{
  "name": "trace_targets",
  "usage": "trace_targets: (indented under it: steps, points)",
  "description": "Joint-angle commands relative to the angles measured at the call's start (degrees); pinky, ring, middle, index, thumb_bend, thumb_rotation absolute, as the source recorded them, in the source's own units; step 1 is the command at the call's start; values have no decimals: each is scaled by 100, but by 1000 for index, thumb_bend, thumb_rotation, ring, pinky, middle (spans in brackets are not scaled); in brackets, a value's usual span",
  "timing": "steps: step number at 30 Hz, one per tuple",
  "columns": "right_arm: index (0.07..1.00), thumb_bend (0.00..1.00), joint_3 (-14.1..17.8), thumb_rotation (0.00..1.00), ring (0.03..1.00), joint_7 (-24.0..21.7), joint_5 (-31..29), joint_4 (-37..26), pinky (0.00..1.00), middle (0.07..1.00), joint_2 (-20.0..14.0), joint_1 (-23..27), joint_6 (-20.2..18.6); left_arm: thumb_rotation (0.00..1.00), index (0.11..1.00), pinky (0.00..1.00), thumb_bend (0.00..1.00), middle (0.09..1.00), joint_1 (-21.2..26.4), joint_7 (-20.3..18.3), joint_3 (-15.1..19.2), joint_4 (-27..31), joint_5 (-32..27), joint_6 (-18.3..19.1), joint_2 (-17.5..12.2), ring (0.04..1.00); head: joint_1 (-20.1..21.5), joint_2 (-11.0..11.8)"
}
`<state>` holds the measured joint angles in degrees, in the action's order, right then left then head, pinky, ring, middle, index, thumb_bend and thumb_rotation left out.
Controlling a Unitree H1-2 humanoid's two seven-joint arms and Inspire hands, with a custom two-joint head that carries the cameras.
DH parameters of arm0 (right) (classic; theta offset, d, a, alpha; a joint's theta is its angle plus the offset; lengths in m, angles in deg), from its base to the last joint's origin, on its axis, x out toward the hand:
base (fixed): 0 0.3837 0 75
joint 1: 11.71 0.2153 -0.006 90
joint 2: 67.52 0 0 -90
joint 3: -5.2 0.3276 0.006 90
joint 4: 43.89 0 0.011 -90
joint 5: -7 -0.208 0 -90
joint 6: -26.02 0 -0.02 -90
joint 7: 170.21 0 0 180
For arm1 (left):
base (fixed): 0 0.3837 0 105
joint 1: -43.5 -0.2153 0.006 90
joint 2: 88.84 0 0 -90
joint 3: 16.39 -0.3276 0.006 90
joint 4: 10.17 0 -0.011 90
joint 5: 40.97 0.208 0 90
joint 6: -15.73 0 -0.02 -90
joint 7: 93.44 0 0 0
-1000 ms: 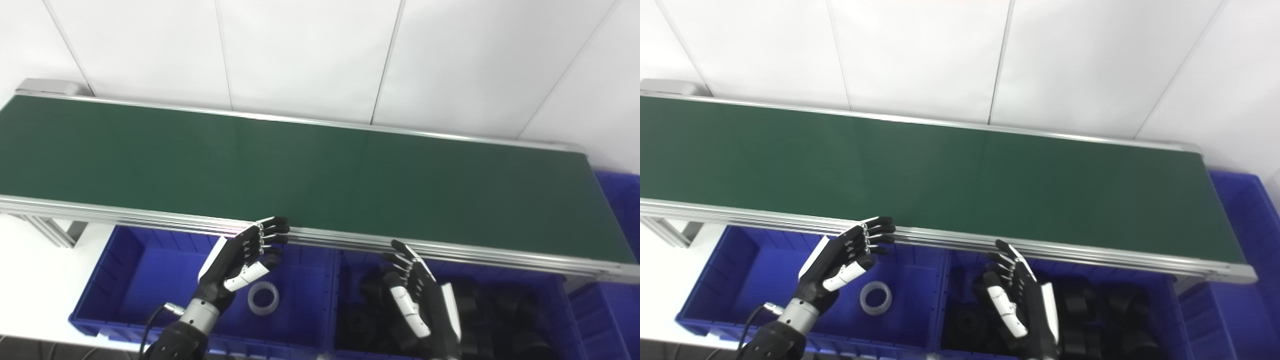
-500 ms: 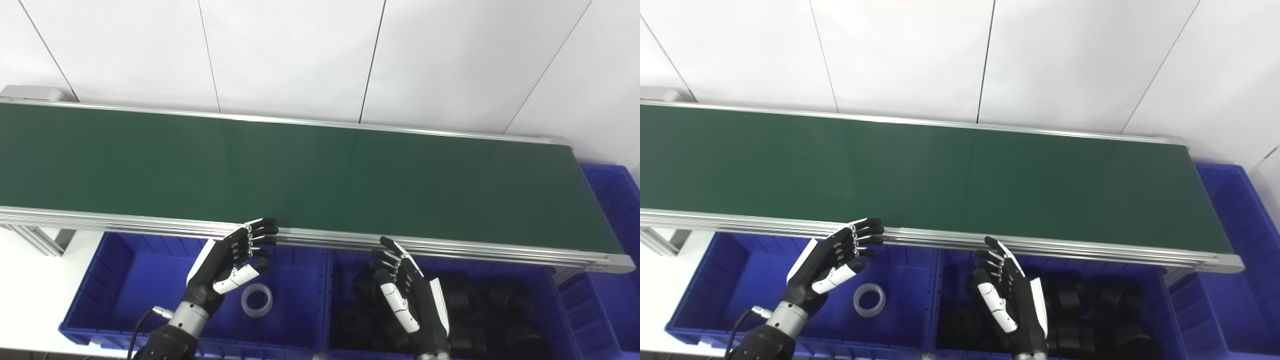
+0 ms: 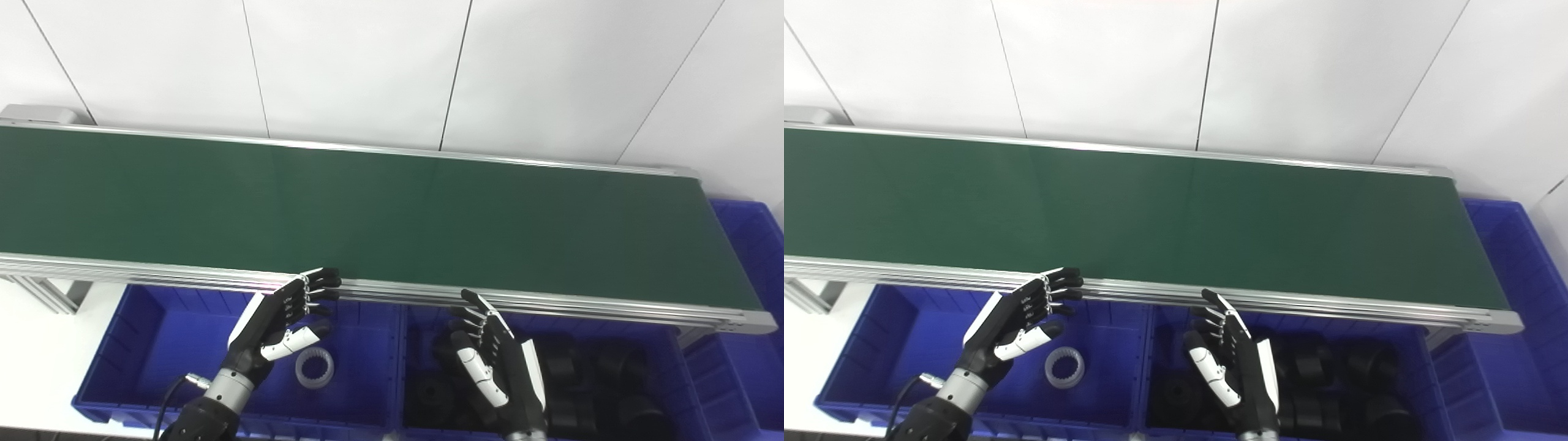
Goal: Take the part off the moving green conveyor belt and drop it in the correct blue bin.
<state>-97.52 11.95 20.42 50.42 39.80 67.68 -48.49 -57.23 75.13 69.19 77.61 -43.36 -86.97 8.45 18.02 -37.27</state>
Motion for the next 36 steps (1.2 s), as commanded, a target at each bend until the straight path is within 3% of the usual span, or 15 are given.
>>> trace_targets:
  steps: [1, 3, 17, 22, 26, 30, 36]
  points:
    - [850, 573, -19, 727, 701, 78, 22, -83, 635, 750, 102, 93, 269, 565, 812, 675, 846, 803, 145, -51, 36, 82, -79, -205, -67, 752, -77, 0]
    - [849, 606, -18, 750, 703, 70, 5, -104, 632, 753, 96, 87, 257, 557, 811, 673, 838, 794, 142, -41, 28, 103, -41, -197, -63, 739, -103, -7]
    - [855, 553, -13, 722, 709, 47, -46, -118, 644, 757, 53, 69, 299, 556, 799, 639, 836, 791, 126, -1, 1, 110, 87, -267, -32, 733, -138, -39]
    - [854, 538, -58, 708, 709, 70, 22, -107, 647, 755, 88, 59, 315, 559, 804, 651, 832, 794, 101, -25, 31, 131, 54, -245, -89, 744, 323, 30]
    - [854, 537, -82, 707, 709, 117, 74, -11, 656, 752, 138, 107, 290, 548, 817, 669, 827, 802, 133, -56, 68, 96, -18, -203, -133, 753, 454, 54]
    - [851, 618, -79, 761, 704, 141, 95, -10, 640, 751, 160, 119, 209, 549, 811, 698, 843, 807, 142, -87, 68, 80, -32, -184, -174, 763, 272, 15]
    - [856, 591, -60, 759, 708, 102, 69, -67, 646, 754, 113, 86, 234, 543, 805, 670, 849, 795, 128, -47, 40, 153, 62, -184, -137, 745, 93, -3]
